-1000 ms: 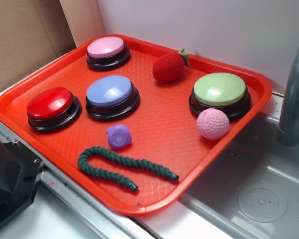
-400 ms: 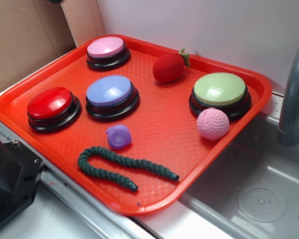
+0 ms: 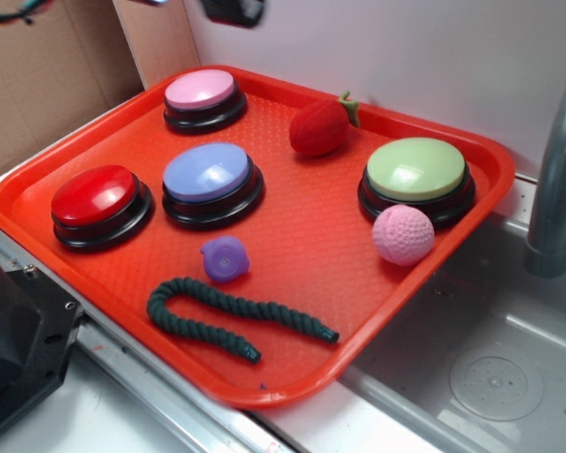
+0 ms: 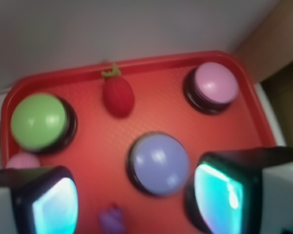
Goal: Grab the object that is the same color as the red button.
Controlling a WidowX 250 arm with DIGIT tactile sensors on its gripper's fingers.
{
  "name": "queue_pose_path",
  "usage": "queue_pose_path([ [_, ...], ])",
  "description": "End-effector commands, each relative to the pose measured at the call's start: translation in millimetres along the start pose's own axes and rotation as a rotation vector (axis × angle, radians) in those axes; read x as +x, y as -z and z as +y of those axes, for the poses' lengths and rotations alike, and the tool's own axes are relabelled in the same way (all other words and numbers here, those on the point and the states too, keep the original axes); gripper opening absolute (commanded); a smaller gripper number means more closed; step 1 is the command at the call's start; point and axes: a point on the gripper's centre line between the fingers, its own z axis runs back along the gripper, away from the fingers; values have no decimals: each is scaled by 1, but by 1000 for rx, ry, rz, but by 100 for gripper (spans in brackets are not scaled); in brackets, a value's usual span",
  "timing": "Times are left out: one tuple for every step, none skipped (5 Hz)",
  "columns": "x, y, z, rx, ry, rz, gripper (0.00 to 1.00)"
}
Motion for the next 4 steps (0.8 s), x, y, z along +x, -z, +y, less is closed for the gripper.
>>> queue_pose_path([
  [52,57,0,-50,-76,6,100],
  [64,74,6,-40,-70,1,100],
  [72,93,8,-46,-76,-17,100],
  [74,110,4,-54,-73,-17,100],
])
